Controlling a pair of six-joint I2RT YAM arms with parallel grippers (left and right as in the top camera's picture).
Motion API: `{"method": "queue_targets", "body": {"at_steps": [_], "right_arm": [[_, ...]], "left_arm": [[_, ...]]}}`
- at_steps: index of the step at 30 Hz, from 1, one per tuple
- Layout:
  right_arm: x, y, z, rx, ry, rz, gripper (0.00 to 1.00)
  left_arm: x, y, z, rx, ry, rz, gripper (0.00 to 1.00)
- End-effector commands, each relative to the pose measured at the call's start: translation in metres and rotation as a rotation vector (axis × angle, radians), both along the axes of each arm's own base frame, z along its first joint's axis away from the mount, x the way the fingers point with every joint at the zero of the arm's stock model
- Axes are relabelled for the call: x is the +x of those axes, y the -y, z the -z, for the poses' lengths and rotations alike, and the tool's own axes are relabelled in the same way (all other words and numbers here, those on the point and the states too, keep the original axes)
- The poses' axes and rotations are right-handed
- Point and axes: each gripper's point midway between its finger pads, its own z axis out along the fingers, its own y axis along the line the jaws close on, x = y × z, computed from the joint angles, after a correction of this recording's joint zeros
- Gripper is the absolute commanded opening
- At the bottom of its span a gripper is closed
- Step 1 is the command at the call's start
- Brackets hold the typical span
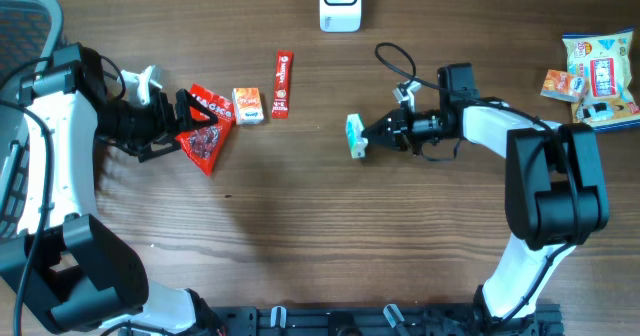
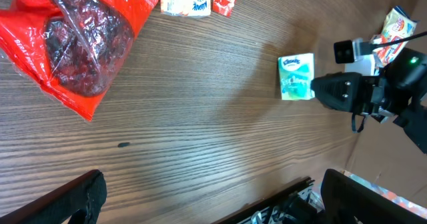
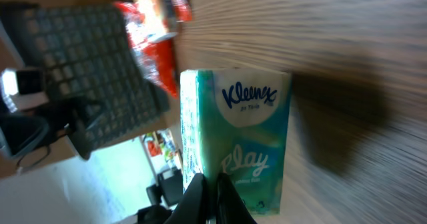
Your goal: Scan the item barcode
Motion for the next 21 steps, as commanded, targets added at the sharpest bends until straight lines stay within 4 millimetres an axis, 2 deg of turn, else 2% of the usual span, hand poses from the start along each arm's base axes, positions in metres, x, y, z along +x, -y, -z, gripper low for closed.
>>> {"method": "queue_targets", "body": {"at_steps": [1, 3, 8, 9, 11, 12, 14, 18, 21], "right_arm": [[-0.007, 0.007, 0.017, -0.078, -0.018, 0.013, 0.06], [-0.009, 0.012, 0.025, -0.12, -0.032, 0.028, 0.07], [-0.011, 0.054, 0.06, -0.365, -0.106, 0.111, 0.07], [-0.011, 0.064, 0.064, -0.405, -0.115, 0.126, 0.1], [-0.012, 0.081, 0.071, -0.464, -0.13, 0.147, 0.24], [-0.012, 0.092, 0.071, -0.488, -0.127, 0.145, 0.33], [-0.012, 0.107, 0.067, -0.514, -0.137, 0.138, 0.42], [-0.007, 0.133, 0.047, -0.58, -0.144, 0.113, 0.47], [0.0, 0.137, 0.024, -0.603, -0.107, 0.064, 0.53]], "left_arm": [[0.0, 0.0, -0.003, 0.006, 0.021, 0.011, 1.0], [0.0, 0.0, -0.003, 0.006, 0.021, 0.012, 1.0], [0.0, 0.0, -0.003, 0.006, 0.021, 0.011, 1.0], [0.0, 0.0, -0.003, 0.006, 0.021, 0.011, 1.0], [0.0, 0.0, -0.003, 0.006, 0.021, 0.011, 1.0], [0.0, 0.0, -0.003, 0.006, 0.021, 0.011, 1.0], [0.0, 0.0, -0.003, 0.006, 0.021, 0.012, 1.0], [0.001, 0.0, -0.003, 0.006, 0.022, 0.012, 1.0], [0.0, 0.0, -0.003, 0.006, 0.021, 0.012, 1.0]]}}
